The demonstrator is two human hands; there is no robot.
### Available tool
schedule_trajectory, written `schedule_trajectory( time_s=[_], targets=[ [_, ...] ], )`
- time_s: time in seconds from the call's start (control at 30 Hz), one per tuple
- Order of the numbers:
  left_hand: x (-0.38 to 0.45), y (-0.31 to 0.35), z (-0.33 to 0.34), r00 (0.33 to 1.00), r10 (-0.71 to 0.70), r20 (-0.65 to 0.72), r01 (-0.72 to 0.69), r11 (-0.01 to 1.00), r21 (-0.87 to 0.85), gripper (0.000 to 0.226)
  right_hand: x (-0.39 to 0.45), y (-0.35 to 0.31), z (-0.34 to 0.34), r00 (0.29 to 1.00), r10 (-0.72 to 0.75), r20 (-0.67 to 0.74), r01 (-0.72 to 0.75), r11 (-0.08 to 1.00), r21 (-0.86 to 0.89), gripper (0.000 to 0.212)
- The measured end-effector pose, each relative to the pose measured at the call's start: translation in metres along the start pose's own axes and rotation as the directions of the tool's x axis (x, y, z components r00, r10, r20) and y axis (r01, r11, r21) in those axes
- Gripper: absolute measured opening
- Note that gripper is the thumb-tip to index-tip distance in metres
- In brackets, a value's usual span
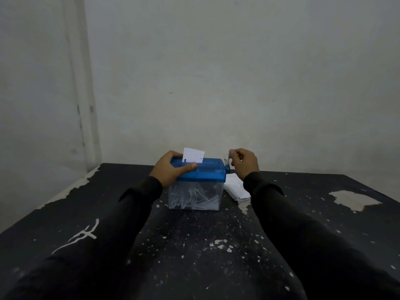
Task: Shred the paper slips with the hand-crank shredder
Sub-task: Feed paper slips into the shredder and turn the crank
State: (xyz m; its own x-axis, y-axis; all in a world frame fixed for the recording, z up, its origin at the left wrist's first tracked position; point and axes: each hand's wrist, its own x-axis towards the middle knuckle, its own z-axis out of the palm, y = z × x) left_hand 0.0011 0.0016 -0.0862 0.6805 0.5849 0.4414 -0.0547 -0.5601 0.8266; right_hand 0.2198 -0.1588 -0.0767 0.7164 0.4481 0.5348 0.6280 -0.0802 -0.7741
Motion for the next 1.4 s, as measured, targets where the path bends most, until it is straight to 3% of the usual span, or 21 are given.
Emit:
schedule_trajectory(
  time_s=[0.13,0.53,0.7,0.87,0.97,1.03,1.1,1.27,1.4],
  targets=[
    [0.000,0.000,0.002,1.000,-0.011,-0.001,0.011,0.999,-0.037,0.060,-0.004,0.003,0.001,0.995,0.054,0.079,-0.051,0.998,-0.045,0.028],
    [0.005,-0.003,0.000,1.000,-0.007,0.021,0.009,0.996,-0.093,0.062,-0.008,0.009,-0.002,0.989,0.127,0.082,-0.120,0.989,-0.083,0.033],
    [0.005,-0.006,0.002,1.000,-0.006,0.016,0.008,0.994,-0.106,0.066,-0.039,0.027,0.008,0.956,0.227,0.186,-0.183,0.957,-0.225,0.037],
    [0.009,-0.007,-0.001,0.999,-0.009,0.037,0.012,0.996,-0.093,0.059,-0.075,0.033,0.004,0.961,0.220,0.170,-0.201,0.972,-0.122,0.047],
    [0.011,-0.007,-0.002,0.998,-0.003,0.057,0.008,0.996,-0.090,0.061,-0.091,0.018,0.001,0.996,0.083,0.022,-0.084,0.995,0.058,0.049],
    [0.012,-0.009,-0.002,0.998,0.008,0.061,-0.003,0.996,-0.092,0.070,-0.091,0.002,0.000,0.999,0.019,-0.042,-0.008,0.970,0.242,0.037],
    [0.013,-0.010,-0.003,0.998,0.015,0.063,-0.010,0.997,-0.073,0.081,-0.081,-0.010,0.001,0.998,0.040,-0.040,-0.024,0.940,0.341,0.029],
    [0.018,-0.013,-0.005,0.998,0.015,0.057,-0.014,1.000,-0.025,0.077,-0.056,-0.029,-0.006,0.995,-0.098,0.003,0.093,0.953,0.288,0.039],
    [0.019,-0.014,-0.006,0.998,0.016,0.059,-0.015,1.000,-0.021,0.081,-0.028,-0.033,0.002,0.999,-0.043,0.016,0.037,0.968,0.247,0.039]
  ],
)
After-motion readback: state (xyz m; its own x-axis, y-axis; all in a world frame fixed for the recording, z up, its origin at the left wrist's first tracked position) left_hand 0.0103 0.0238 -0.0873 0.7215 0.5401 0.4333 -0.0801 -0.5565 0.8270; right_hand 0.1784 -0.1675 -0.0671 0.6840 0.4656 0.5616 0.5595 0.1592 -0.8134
